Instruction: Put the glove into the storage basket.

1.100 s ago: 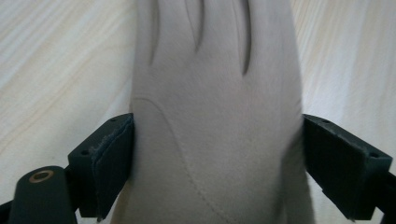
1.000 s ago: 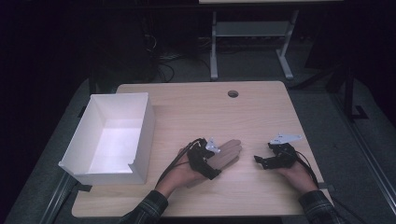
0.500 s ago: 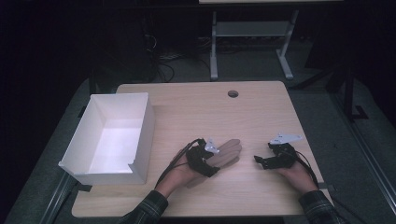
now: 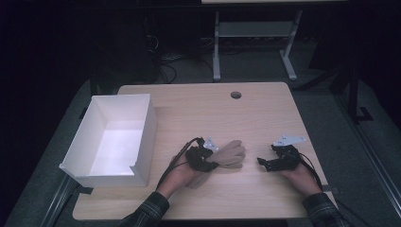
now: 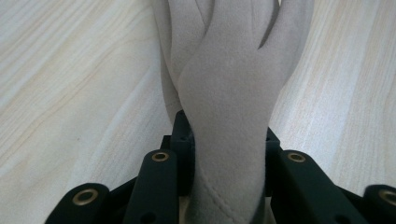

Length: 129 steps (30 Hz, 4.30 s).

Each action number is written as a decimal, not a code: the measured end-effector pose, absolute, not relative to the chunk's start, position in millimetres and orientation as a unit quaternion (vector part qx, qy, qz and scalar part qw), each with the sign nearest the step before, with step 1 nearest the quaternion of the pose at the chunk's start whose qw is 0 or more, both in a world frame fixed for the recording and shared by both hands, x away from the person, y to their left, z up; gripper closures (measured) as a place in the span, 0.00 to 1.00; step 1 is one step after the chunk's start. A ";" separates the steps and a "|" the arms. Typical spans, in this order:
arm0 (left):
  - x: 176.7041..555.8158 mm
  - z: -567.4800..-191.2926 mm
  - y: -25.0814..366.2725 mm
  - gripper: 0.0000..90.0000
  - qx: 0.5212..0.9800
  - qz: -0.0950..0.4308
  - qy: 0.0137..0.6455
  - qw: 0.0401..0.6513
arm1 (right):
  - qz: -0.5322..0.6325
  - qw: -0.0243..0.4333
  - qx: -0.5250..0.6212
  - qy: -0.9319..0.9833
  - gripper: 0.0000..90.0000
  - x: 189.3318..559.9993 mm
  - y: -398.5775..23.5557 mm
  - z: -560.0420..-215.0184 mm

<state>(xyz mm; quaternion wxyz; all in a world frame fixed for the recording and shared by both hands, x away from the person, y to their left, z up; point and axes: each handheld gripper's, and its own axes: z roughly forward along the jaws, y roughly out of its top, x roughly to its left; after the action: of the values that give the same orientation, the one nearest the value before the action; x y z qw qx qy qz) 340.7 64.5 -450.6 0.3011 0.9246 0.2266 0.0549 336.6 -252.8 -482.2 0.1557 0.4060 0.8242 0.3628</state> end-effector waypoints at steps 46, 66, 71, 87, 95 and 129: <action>362.4 -289.1 149.6 0.77 0.869 0.097 0.325 0.362 | 0.362 0.156 0.408 0.823 0.16 335.9 -252.2 -482.1; 366.4 -274.2 245.6 0.77 0.820 0.145 0.417 0.363 | 0.363 0.156 0.409 0.822 0.16 335.7 -251.8 -482.3; 363.4 -277.2 267.8 0.77 0.811 0.165 0.443 0.345 | 0.363 0.156 0.410 0.822 0.16 335.5 -251.6 -482.3; 363.6 -319.1 322.3 0.77 0.775 0.190 0.525 0.297 | 0.363 0.155 0.409 0.823 0.16 335.3 -251.2 -482.3; 367.3 -345.7 330.0 0.77 0.767 0.187 0.547 0.277 | 0.364 0.156 0.406 0.824 0.16 334.7 -250.9 -482.4; 385.2 -425.8 335.9 0.51 0.779 0.131 0.573 0.216 | 0.364 0.155 0.404 0.825 0.16 334.5 -250.8 -482.3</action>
<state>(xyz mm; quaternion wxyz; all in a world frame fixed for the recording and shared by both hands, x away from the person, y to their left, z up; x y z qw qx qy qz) 385.2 335.9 -425.8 0.2164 0.7792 0.5734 0.1311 334.5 -250.8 -482.3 0.1553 0.4039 0.8248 0.3639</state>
